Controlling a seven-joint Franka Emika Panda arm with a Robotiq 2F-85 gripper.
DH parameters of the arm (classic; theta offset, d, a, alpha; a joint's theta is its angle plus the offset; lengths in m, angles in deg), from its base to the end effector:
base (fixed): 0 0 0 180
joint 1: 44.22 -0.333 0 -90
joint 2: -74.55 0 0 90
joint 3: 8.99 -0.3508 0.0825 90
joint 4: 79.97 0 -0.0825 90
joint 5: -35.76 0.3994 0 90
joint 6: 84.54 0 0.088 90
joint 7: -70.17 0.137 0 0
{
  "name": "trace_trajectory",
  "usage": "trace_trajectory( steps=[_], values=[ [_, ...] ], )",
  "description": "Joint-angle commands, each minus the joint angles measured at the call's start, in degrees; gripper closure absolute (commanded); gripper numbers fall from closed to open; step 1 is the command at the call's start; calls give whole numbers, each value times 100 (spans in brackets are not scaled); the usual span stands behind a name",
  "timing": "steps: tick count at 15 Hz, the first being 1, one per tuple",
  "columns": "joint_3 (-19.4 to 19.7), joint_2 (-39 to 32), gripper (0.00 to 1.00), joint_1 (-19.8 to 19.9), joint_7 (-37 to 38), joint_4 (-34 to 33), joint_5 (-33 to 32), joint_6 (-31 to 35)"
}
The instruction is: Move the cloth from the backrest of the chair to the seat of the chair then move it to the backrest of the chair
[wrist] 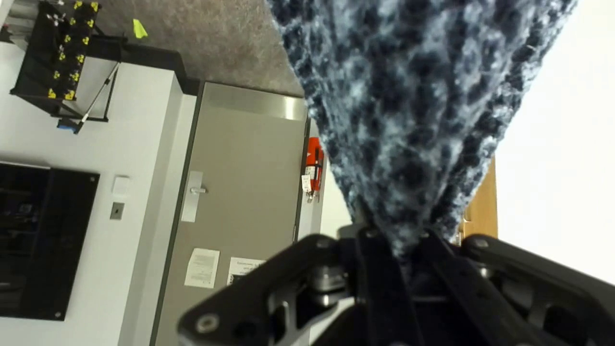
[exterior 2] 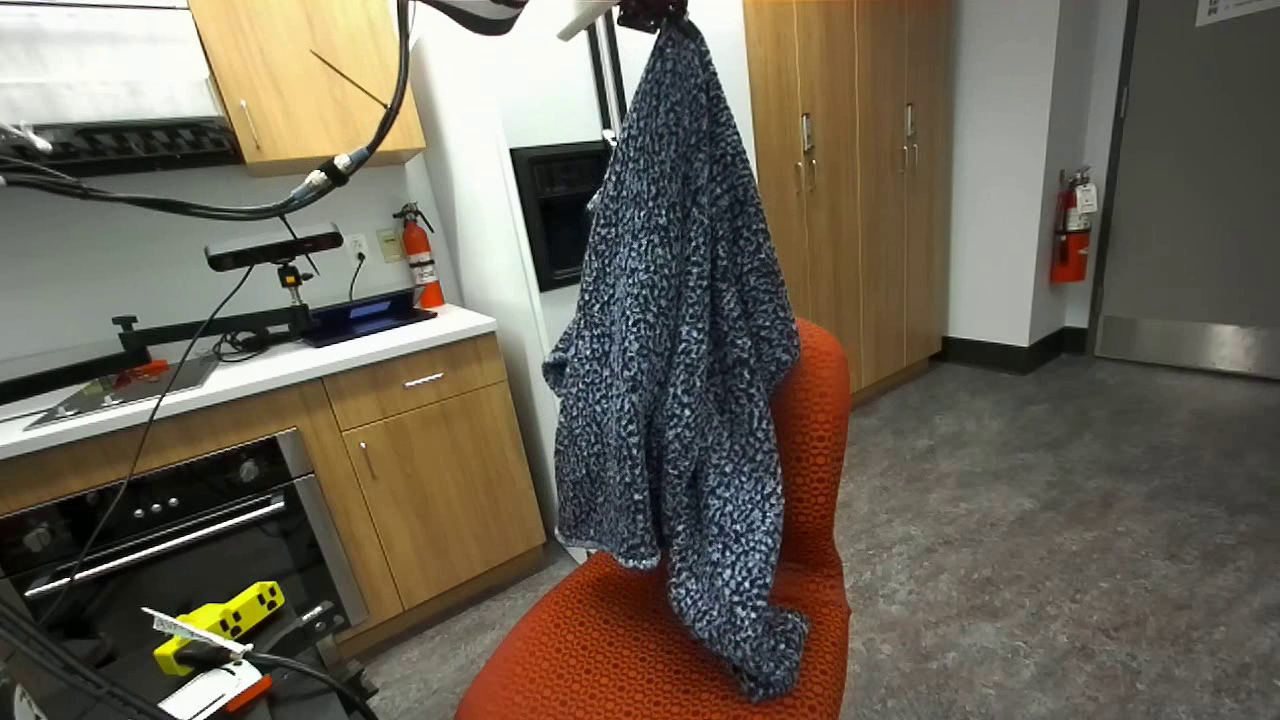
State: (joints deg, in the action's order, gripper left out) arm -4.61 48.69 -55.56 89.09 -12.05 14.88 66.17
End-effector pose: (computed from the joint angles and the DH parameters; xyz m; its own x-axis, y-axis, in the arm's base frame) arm 0.7851 0.1167 0.6676 0.5124 0.0863 0.8544 -0.0260 -0.9929 0.1158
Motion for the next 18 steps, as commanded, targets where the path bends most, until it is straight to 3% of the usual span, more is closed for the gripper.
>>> trace_trajectory(
  steps=[1,5,6,7,12,16,18],
  values=[
    [351,-976,99,-231,123,-1337,-203,139],
    [325,-1738,99,-193,-114,-2128,133,-122],
    [292,-1915,70,-170,-147,-2325,227,-243],
    [284,-2080,68,-160,-183,-2521,280,-327],
    [231,-2686,32,-160,-535,-3431,409,-763],
    [143,-2853,2,-173,-699,-3771,379,-998],
    [80,-2860,0,-187,-842,-3811,398,-1088]
  ],
)
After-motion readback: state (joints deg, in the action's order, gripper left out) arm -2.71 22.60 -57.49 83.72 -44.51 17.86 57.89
